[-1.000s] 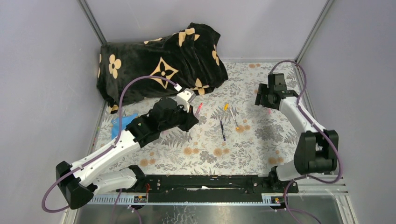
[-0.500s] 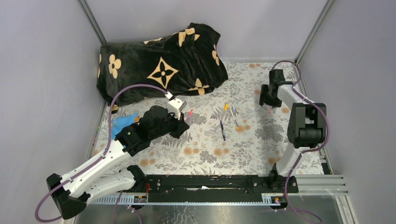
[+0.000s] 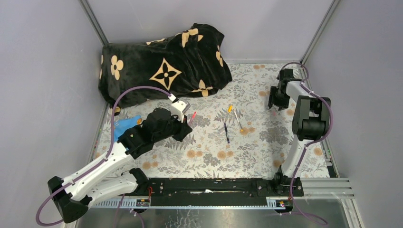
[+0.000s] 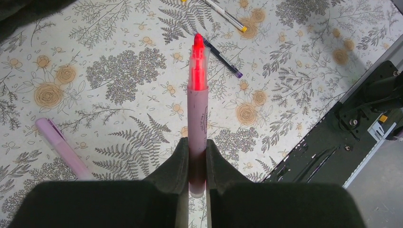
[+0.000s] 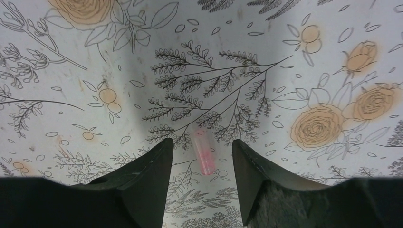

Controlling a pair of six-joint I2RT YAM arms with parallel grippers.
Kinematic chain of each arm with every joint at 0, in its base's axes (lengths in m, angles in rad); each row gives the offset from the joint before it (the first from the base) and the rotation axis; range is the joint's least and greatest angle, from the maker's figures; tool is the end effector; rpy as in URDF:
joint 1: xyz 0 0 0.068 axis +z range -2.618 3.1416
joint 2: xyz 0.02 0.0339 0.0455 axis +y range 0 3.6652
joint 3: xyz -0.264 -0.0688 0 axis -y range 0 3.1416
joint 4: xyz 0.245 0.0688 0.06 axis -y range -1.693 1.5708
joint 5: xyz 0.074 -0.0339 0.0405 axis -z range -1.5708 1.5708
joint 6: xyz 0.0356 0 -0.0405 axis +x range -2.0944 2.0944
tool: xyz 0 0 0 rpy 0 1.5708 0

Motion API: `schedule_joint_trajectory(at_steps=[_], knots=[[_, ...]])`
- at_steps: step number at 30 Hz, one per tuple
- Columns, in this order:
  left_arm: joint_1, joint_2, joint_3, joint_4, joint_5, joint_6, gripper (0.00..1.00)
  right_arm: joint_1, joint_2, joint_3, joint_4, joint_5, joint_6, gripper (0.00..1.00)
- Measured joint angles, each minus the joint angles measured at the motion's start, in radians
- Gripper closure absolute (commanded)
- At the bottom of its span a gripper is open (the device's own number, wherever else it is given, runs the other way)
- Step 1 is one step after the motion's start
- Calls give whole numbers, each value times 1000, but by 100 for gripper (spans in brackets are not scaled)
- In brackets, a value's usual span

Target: Insert the pens into the pen caps

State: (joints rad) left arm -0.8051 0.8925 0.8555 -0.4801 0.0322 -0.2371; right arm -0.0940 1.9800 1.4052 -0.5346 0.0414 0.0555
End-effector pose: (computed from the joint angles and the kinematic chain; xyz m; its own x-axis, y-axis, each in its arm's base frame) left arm 0.1355 -0.1426 0.3158 -0.5068 0.1885 -0.8412 0.6387 0.7374 -0.2196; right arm 0.4101 -0.0401 0.1748 -0.8839 0.1390 -0.4466 0.1614 0.9868 -0.0123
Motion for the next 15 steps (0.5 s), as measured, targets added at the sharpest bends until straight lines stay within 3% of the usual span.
schedule_joint_trajectory(at_steps=[15], knots=[[0,16,0,-18,0,0,100,0,47,19,-32,-19,-1,67]])
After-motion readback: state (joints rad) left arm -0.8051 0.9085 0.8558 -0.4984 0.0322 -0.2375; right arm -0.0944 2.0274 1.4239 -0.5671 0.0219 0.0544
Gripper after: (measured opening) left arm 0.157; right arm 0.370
